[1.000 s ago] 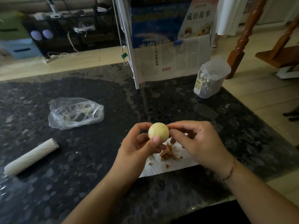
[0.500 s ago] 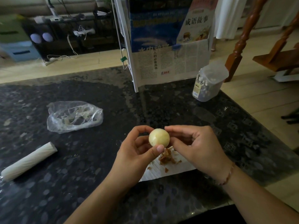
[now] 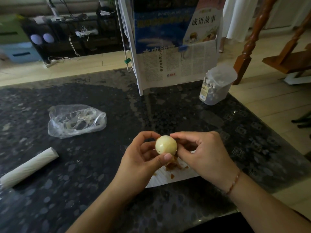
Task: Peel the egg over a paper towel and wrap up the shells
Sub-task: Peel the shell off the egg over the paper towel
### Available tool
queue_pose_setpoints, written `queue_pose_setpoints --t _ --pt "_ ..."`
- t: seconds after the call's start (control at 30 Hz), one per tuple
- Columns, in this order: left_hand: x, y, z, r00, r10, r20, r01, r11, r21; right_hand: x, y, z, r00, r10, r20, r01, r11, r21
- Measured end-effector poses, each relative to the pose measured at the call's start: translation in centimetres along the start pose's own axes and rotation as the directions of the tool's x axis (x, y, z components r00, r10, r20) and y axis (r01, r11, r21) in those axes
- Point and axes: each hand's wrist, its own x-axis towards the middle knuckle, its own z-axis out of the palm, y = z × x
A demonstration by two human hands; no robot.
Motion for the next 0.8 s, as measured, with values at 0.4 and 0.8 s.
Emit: queue_pose_setpoints --t 0.4,0.8 --pt "-0.22 0.31 0.10 0.999 0.004 0.033 -0.004 1.000 -0.014 0.34 0.14 -0.54 0.999 0.018 0.034 -0.019 1.000 0.015" --pt "-0.27 0.27 -0.17 0.999 -0.001 0.040 0.002 1.000 -0.017 0.20 0.30 -0.45 0.998 0.017 0.059 -0.021 0.997 0.081"
